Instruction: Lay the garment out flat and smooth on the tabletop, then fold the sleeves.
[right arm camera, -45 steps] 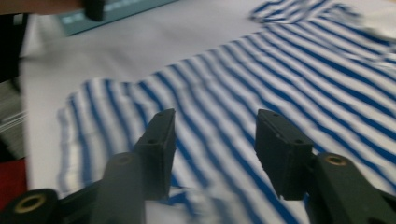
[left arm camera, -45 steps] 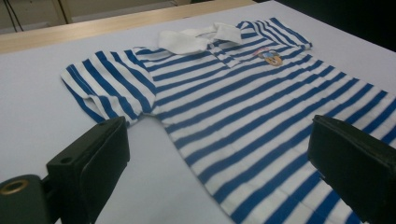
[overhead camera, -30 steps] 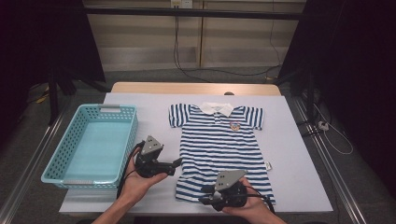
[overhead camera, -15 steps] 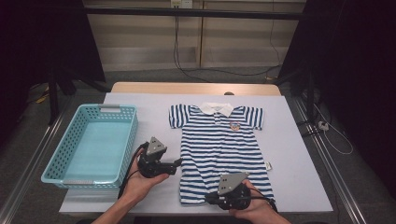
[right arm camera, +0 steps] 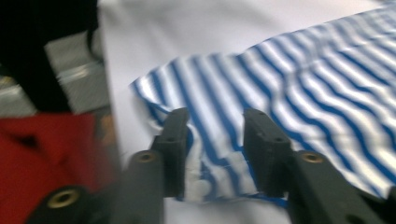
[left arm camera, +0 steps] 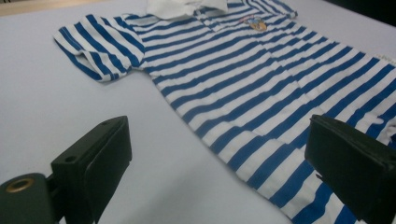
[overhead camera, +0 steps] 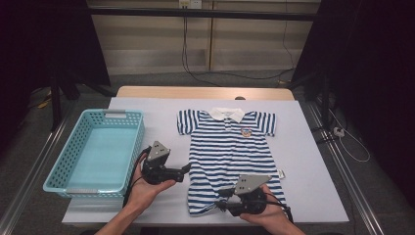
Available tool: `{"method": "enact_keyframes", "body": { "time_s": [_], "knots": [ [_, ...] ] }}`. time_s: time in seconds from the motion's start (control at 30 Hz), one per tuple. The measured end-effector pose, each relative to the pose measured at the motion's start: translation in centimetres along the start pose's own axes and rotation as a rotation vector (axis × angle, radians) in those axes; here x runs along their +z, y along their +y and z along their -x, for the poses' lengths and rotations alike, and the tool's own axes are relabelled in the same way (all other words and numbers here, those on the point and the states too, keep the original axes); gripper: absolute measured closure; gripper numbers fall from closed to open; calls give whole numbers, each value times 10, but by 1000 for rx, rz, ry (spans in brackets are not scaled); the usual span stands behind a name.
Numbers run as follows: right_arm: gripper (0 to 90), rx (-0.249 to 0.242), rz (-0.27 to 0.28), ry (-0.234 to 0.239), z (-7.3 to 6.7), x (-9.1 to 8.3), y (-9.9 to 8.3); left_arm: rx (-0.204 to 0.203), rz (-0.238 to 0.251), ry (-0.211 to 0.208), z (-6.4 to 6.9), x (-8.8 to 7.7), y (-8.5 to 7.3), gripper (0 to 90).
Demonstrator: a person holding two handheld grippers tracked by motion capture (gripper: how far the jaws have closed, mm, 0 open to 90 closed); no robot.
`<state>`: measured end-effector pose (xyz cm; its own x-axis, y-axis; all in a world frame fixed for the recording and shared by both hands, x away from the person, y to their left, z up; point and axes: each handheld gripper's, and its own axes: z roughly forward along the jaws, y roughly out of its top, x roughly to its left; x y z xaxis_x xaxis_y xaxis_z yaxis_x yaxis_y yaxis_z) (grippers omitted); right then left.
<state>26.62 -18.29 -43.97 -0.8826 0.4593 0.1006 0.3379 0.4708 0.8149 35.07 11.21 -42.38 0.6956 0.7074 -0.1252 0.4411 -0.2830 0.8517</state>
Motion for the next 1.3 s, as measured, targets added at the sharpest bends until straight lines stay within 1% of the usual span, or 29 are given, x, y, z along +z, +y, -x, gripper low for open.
{"method": "enact_keyframes", "body": {
  "time_s": [0.1,0.13,0.17,0.2,0.23,0.27,0.3,0.33,0.37,0.4,0.47,0.5,0.53,0.57,0.63,0.7,0.77,0.8,0.87,0.93,0.97,1.0,1.03,1.07,1.13,1.17,1.23,1.27,1.3],
  "knots": [
    [505,28,37,-39,6,-5,1,-7,9,-10,-2,-1,0,56],
    [494,43,49,-51,7,-6,1,-1,14,-11,-2,-1,0,52],
    [474,44,61,-68,9,-8,2,7,7,-10,-4,-2,0,47],
    [440,51,76,-87,11,-9,2,-6,17,-13,-4,-2,0,46],
    [421,61,87,-95,12,-10,3,3,10,-8,-5,-3,0,44],
    [405,62,95,-97,13,-11,3,-4,26,-12,-4,-3,0,43],
    [375,68,102,-105,15,-12,4,10,23,-4,-5,-5,0,43],
    [343,76,110,-112,15,-12,5,0,31,0,-5,-6,0,43],
    [326,86,122,-112,16,-13,5,4,32,-2,-6,-7,0,43],
    [312,84,126,-122,17,-14,5,-9,43,-8,-6,-7,0,42],
    [269,92,138,-135,18,-16,6,7,36,-3,-7,-9,0,41],
    [243,98,141,-150,19,-18,6,13,34,5,-7,-10,0,41],
    [226,105,141,-160,20,-20,5,-3,47,4,-6,-10,0,41],
    [211,113,145,-167,21,-22,5,4,50,2,-6,-11,0,41],
    [178,130,153,-198,25,-28,2,15,55,10,-6,-12,1,34],
    [156,152,166,-223,28,-36,-1,18,67,8,-5,-13,1,34],
    [103,164,178,-268,31,-45,-5,28,75,9,-5,-15,2,34],
    [95,167,184,-296,33,-49,-7,6,88,7,-3,-16,2,34],
    [82,177,205,-334,36,-58,-12,17,100,21,-2,-18,2,34],
    [65,198,212,-374,40,-65,-17,27,106,26,0,-19,3,34],
    [65,204,216,-389,42,-69,-20,20,110,23,1,-20,3,38],
    [64,209,220,-409,44,-72,-22,28,113,22,1,-20,3,39],
    [57,220,230,-424,47,-74,-24,34,114,29,2,-21,3,39],
    [50,227,233,-435,50,-77,-25,30,121,31,3,-21,3,39],
    [49,255,247,-454,55,-82,-27,41,114,30,3,-22,5,42],
    [49,261,250,-464,57,-84,-28,58,108,32,2,-22,5,42],
    [48,263,251,-493,60,-87,-30,38,122,32,1,-21,5,42],
    [47,260,256,-501,61,-88,-31,33,115,35,-1,-21,5,42],
    [43,258,252,-512,62,-89,-32,28,111,26,-2,-20,5,42]
  ]
}}
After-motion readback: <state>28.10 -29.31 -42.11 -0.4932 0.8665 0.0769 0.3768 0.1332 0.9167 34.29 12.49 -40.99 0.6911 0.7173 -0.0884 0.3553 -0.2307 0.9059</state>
